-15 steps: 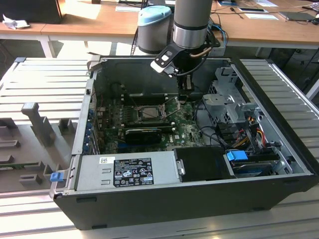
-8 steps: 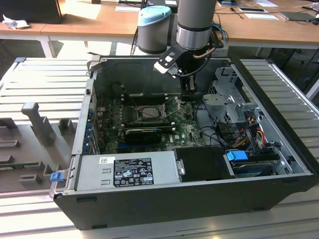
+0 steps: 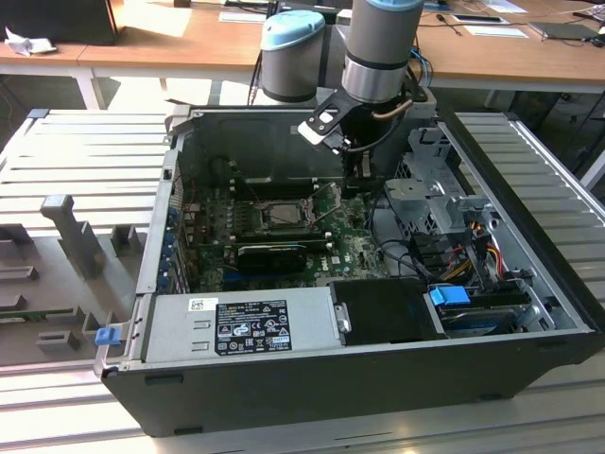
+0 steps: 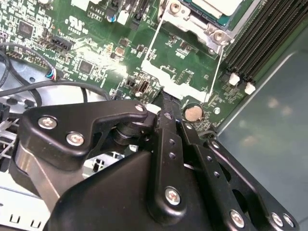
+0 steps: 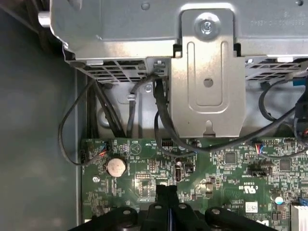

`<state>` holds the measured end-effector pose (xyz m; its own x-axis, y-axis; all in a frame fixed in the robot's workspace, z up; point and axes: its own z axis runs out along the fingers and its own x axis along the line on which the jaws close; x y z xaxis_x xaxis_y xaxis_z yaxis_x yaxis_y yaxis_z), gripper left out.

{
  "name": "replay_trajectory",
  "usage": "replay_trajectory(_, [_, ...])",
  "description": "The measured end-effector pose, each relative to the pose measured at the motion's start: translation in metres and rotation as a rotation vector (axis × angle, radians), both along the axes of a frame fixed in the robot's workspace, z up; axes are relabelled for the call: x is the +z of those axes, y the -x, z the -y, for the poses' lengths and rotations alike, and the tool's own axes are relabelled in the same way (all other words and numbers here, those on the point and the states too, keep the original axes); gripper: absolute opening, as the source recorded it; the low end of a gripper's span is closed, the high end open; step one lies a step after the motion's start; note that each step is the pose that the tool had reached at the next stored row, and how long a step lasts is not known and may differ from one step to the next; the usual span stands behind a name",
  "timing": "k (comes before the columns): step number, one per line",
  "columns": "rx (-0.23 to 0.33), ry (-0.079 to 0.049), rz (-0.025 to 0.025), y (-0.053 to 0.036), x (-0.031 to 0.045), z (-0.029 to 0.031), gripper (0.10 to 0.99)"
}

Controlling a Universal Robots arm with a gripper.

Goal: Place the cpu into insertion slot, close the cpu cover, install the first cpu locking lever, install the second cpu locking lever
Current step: 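Close the cpu cover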

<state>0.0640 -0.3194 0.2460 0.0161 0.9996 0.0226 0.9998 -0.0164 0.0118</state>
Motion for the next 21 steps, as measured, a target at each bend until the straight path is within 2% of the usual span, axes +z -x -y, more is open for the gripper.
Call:
replay_trajectory(10, [0.0,0.0,0.0008,0.0076,0.0,0.0001,0.106])
replay_trajectory(21, [0.0,0.0,0.0009,0.0106,0.0,0.0001,0.106])
